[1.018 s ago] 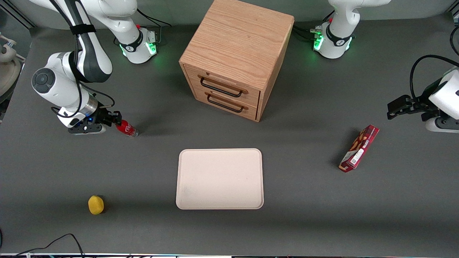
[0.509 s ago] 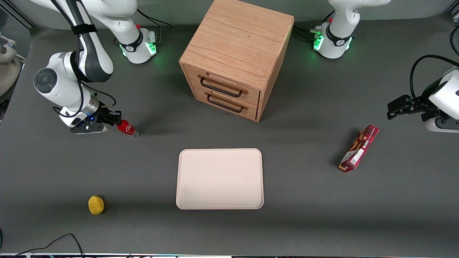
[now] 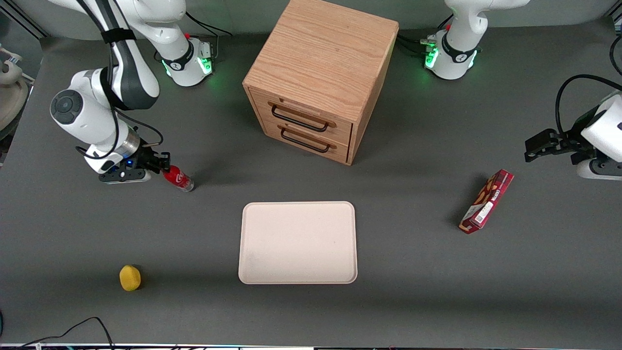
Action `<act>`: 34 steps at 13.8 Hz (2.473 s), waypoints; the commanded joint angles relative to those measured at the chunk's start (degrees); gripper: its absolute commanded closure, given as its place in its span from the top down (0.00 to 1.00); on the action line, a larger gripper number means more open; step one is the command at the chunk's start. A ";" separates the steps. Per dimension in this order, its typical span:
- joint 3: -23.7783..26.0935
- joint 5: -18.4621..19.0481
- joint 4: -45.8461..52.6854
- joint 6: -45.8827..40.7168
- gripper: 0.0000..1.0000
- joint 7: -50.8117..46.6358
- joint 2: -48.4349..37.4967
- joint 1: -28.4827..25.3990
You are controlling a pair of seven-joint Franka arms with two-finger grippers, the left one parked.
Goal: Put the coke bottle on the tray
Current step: 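Lift the bottle and carry it onto the white tray's edge, then lower the bottle onto the tray and open the right gripper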
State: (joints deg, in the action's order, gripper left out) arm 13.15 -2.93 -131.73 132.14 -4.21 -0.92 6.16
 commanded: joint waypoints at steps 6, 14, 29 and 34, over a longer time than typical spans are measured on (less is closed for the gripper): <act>3.38 1.16 44.32 -22.27 0.00 -12.03 21.11 -7.03; 1.97 9.17 68.42 -21.49 0.00 -21.72 43.79 -16.62; -5.33 8.82 68.80 -14.81 0.20 -23.83 47.77 -22.60; -5.33 8.64 68.71 -13.93 0.29 -23.83 48.20 -22.51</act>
State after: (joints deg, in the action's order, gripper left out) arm 7.86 5.19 -65.15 118.07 -26.41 46.13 -16.00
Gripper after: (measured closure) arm 0.692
